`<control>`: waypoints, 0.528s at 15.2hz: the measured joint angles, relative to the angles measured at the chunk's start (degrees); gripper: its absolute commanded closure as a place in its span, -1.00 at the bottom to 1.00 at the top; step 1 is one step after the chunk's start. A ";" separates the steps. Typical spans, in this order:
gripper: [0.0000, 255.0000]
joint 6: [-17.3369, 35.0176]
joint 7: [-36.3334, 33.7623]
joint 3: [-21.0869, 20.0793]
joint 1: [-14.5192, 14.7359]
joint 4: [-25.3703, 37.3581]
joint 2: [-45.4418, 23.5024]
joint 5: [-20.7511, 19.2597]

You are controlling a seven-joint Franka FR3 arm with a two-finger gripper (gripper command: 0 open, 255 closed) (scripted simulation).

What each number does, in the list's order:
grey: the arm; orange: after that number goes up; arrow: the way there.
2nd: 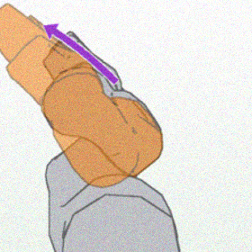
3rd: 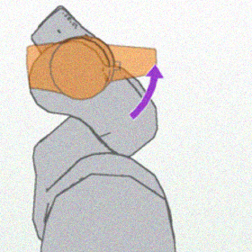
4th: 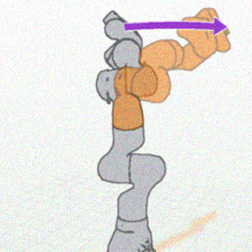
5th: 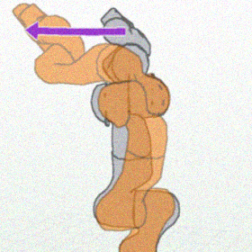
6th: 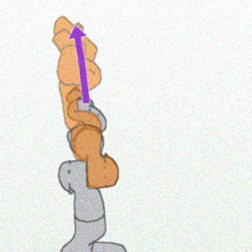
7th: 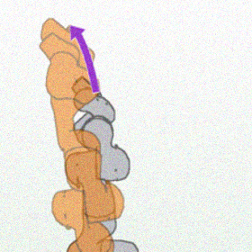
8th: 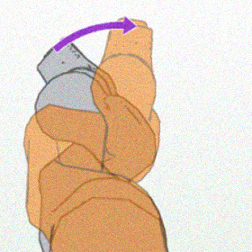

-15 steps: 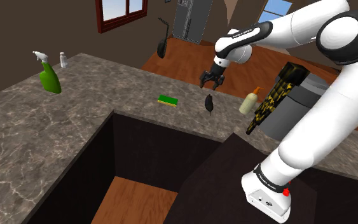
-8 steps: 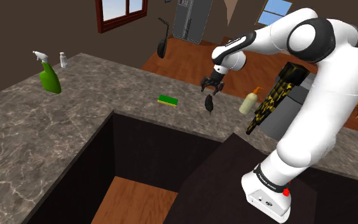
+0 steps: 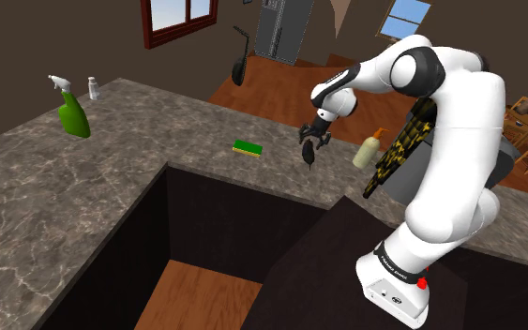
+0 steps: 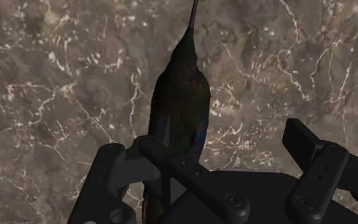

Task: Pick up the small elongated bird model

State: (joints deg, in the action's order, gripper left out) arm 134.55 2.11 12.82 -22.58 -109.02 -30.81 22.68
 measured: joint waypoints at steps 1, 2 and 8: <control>-1.00 0.35 -0.22 -0.05 -0.59 1.09 -1.73 0.69; -1.00 0.29 -0.05 0.00 -1.63 2.85 -3.82 1.33; -1.00 1.33 -0.13 -0.41 -3.56 6.59 -9.34 3.12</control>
State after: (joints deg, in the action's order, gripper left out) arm 135.88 1.98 12.42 -26.14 -102.43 -40.15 25.79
